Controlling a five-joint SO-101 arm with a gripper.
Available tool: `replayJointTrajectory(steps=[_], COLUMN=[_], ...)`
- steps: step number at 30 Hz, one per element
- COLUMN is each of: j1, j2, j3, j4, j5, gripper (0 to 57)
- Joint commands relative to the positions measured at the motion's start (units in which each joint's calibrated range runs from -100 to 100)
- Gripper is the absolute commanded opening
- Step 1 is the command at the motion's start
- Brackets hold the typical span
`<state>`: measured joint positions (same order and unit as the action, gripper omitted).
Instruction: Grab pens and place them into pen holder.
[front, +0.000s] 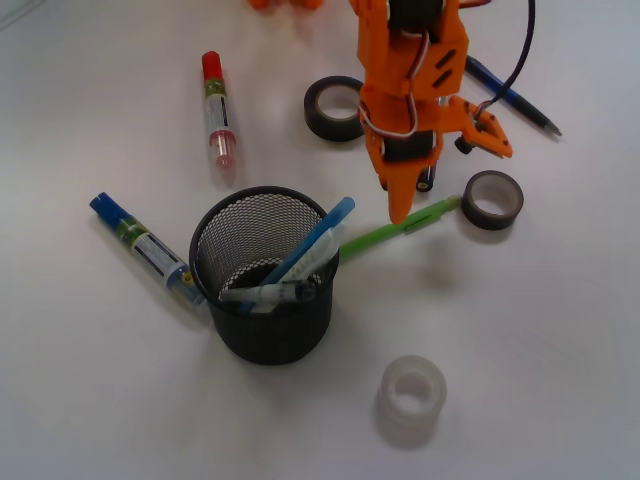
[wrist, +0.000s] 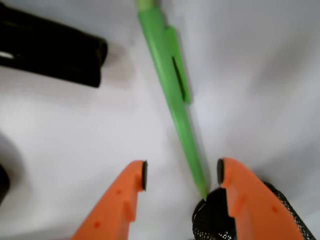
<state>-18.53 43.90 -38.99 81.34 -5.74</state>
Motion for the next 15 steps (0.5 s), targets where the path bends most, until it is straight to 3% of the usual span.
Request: replayJointTrajectory(steps=[1,15], j1=[0.18,0.03], j2=[0.59,8.16], j3=[-3.85,-5.21], j4=[-0.24,-2.95], j5=[0.63,0.68], gripper=[16.5,15.1])
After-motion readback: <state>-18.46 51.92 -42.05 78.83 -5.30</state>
